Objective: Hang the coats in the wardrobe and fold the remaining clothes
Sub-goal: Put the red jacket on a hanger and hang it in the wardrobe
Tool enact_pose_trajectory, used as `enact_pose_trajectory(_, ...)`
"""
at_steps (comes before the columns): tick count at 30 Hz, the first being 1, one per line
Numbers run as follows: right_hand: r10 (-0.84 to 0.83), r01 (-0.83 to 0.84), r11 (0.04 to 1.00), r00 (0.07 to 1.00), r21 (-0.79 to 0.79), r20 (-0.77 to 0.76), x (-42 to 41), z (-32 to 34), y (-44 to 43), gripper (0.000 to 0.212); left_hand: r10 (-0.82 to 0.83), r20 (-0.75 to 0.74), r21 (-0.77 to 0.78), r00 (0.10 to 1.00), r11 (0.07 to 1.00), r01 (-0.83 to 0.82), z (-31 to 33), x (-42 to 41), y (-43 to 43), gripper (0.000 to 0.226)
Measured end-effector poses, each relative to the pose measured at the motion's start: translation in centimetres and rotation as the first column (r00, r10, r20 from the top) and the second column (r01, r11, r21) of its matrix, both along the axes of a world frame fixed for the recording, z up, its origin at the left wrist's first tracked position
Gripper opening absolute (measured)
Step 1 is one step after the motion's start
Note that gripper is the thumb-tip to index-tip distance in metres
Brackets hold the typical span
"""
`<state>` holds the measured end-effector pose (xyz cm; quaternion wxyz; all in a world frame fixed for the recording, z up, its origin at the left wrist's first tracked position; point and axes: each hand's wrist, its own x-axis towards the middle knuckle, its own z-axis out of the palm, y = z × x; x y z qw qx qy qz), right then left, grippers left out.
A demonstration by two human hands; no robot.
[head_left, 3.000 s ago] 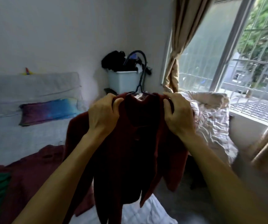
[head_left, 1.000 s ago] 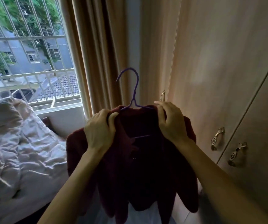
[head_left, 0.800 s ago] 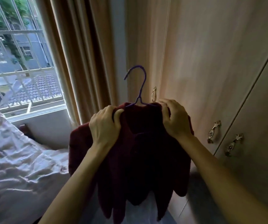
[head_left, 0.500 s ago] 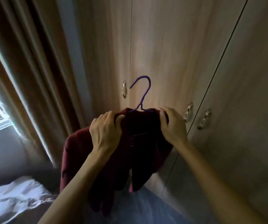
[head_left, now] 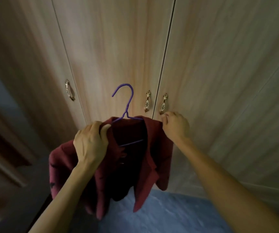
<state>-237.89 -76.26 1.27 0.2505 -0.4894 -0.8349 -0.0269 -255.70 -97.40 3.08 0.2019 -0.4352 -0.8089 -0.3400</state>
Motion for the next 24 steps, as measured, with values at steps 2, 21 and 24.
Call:
enact_pose_trajectory(2,-0.052,0.052,0.998,0.999,-0.027,-0.004,-0.6,-0.4,1.8,0.030,-0.012,0.016,-0.004,1.000,1.000,0.012,-0.2,-0.3,1.2,0.028)
enact_pose_trajectory(21,-0.175,0.150,0.969,0.978,-0.197,-0.116,-4.6,-2.2,8.3,0.037,-0.029,-0.146,-0.121,0.989,0.993,0.011,-1.9,-2.6,4.2,0.037)
enact_pose_trajectory(24,-0.212,0.180,0.960,0.968,-0.215,-0.135,-3.9,-2.3,6.4,0.034,-0.035,-0.136,-0.102,0.990,0.995,0.021,-1.1,-3.3,2.5,0.037)
